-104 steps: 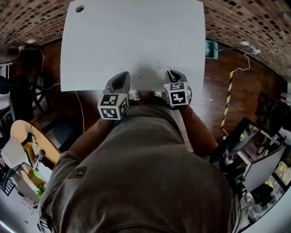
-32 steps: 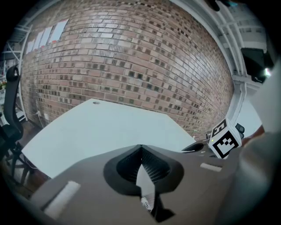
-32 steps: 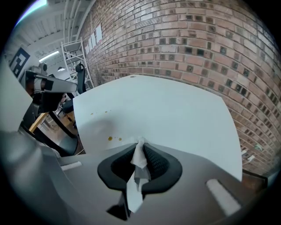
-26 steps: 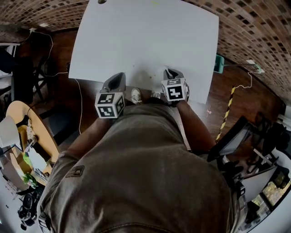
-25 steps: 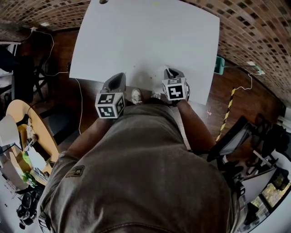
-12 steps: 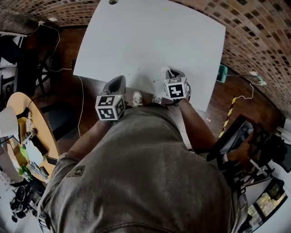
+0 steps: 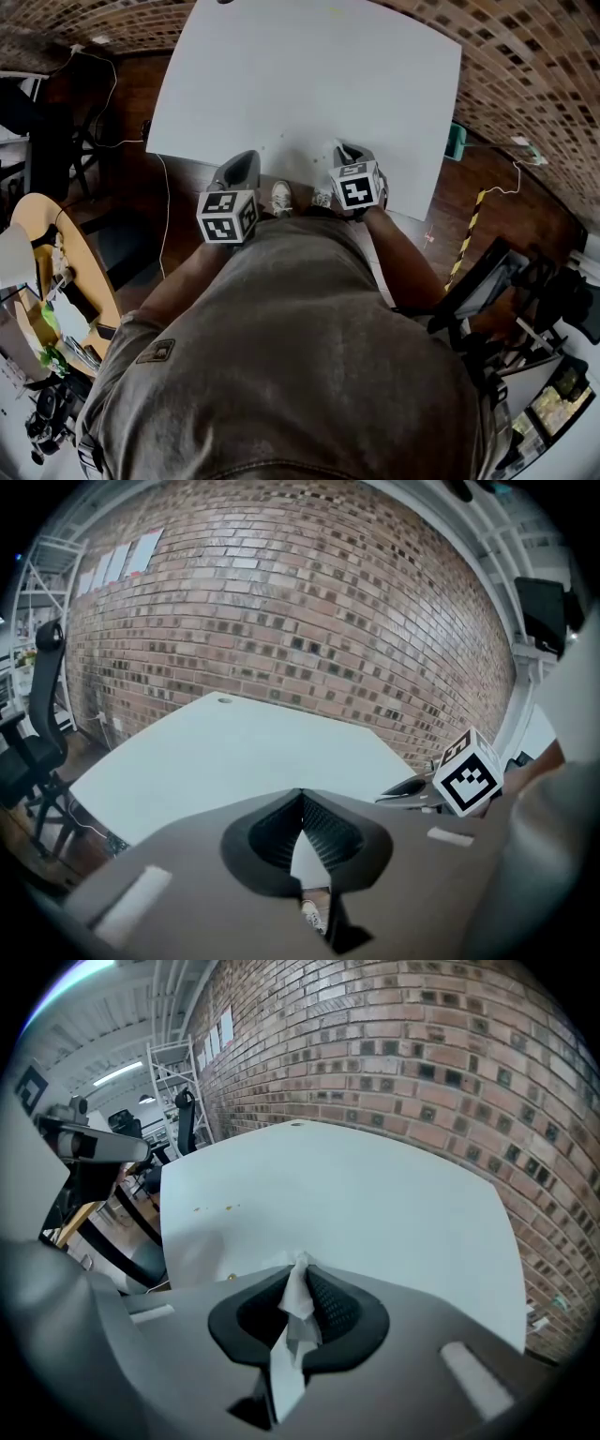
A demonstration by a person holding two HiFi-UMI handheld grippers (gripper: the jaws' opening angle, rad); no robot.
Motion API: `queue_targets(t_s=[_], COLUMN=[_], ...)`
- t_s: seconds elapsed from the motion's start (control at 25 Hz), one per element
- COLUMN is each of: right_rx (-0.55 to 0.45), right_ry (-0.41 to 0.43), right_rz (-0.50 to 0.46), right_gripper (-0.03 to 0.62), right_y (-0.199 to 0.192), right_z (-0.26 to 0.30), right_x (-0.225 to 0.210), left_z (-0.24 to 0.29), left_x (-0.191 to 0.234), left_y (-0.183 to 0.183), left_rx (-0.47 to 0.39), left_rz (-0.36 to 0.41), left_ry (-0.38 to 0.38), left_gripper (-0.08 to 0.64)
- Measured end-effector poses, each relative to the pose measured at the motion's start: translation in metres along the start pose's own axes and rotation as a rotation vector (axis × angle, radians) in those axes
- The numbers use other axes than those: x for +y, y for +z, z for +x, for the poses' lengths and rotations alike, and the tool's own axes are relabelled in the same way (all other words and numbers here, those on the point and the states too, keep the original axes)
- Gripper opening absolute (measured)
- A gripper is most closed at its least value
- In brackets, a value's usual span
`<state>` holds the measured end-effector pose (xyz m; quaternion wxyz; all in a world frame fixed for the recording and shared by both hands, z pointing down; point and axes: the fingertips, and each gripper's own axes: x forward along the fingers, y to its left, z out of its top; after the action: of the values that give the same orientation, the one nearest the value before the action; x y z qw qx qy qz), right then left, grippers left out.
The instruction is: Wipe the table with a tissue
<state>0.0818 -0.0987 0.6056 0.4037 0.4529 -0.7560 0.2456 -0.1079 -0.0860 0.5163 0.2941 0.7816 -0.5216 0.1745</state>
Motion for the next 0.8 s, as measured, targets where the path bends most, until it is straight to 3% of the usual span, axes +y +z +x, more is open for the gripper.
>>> queue_targets(t_s=[0.8], right_rx=[-0.011], right_ry=[0.041], right_rz=[0.022], right_gripper=[0.044], right_y=[-0.004], right_z=[-0.004], right_x=[0.036], left_z=[-0.004], left_x=[0.000], left_y=[-0.014], left_rx=[0.024], left_rz=[-0.002], left_ry=[-0.010], left_gripper=[0.002])
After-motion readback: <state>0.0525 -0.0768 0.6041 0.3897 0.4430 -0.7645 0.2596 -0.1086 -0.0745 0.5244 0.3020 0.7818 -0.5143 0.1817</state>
